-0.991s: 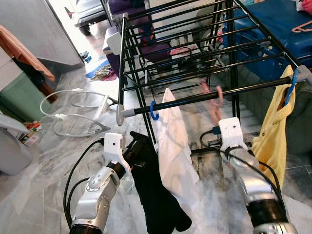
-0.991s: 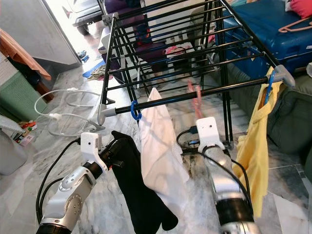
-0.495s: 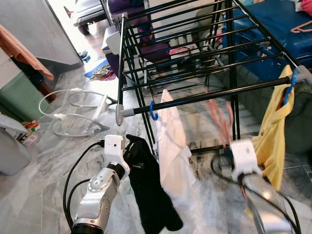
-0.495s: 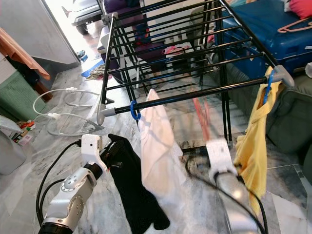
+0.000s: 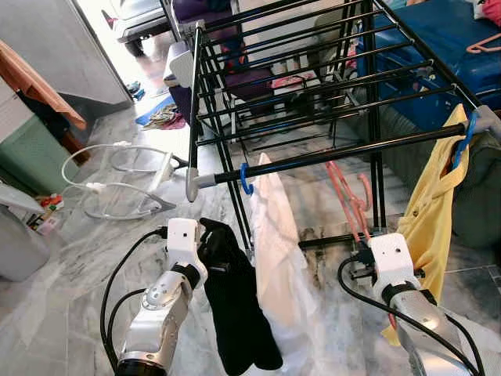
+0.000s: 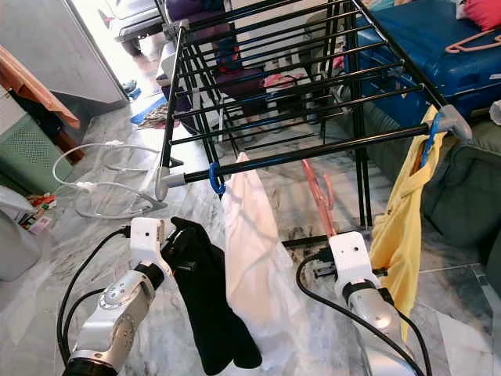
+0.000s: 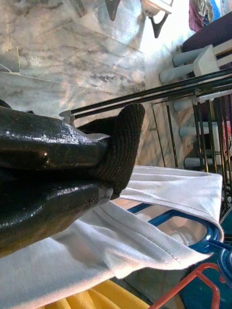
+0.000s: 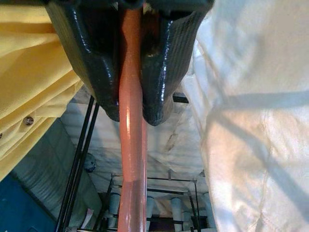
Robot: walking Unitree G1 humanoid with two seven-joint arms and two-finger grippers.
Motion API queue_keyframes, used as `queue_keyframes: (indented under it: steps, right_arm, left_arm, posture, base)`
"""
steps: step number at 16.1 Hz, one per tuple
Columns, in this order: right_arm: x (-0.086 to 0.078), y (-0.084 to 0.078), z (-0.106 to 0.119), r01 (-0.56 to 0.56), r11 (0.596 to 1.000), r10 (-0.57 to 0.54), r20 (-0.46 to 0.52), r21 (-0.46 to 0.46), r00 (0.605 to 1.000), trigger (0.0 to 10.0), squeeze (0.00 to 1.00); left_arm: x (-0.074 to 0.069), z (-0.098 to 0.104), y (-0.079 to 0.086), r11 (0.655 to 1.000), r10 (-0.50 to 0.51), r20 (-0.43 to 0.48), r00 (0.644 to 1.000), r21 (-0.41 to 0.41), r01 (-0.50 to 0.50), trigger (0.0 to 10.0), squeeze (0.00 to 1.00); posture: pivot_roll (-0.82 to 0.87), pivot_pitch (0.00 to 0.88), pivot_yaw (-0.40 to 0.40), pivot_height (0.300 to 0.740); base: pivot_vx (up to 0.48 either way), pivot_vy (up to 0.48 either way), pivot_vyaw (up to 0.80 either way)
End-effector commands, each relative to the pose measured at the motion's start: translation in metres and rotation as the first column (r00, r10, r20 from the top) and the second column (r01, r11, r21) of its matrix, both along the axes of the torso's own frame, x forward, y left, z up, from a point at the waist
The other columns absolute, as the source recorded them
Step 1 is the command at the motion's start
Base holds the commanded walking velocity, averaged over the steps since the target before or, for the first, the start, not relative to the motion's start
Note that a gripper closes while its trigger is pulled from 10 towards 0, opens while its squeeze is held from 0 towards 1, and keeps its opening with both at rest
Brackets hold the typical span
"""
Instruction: Hang hanger
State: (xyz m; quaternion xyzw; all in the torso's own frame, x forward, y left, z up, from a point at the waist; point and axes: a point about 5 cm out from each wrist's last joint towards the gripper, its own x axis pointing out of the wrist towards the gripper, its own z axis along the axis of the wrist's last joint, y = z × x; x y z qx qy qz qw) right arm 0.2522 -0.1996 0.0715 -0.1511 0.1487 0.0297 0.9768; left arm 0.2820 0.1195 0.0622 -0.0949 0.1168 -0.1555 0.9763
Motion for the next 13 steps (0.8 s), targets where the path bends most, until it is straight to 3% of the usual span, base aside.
queue_keyframes:
  steps: [1, 8, 13]
  right_arm:
    - [0.002, 0.012, 0.004, -0.047, 0.999, 0.046, 0.022, 0.023, 0.999, 10.0, 0.00]
    - [0.007, 0.018, 0.003, -0.072, 0.996, 0.072, 0.022, 0.042, 0.997, 10.0, 0.00]
    - [0.023, 0.030, 0.007, -0.142, 0.989, 0.141, 0.029, 0.048, 0.990, 10.0, 0.00]
  left_arm:
    - [0.004, 0.005, 0.010, 0.999, 0.031, 0.026, 0.999, 0.029, -0.032, 10.0, 0.00]
    - [0.004, 0.005, 0.012, 0.998, 0.047, 0.023, 0.999, 0.038, -0.048, 10.0, 0.00]
    - [-0.001, 0.003, 0.019, 0.993, 0.110, 0.026, 0.994, 0.036, -0.111, 10.0, 0.00]
  posture:
    - [-0.25, 0.000, 0.229, 0.740]
    - [-0.23, 0.000, 0.209, 0.740]
    - [-0.18, 0.000, 0.142, 0.740]
  base:
    - [0.000, 0.000, 0.00]
    - [-0.250, 0.000, 0.00]
    - [-0.314, 0.000, 0.00]
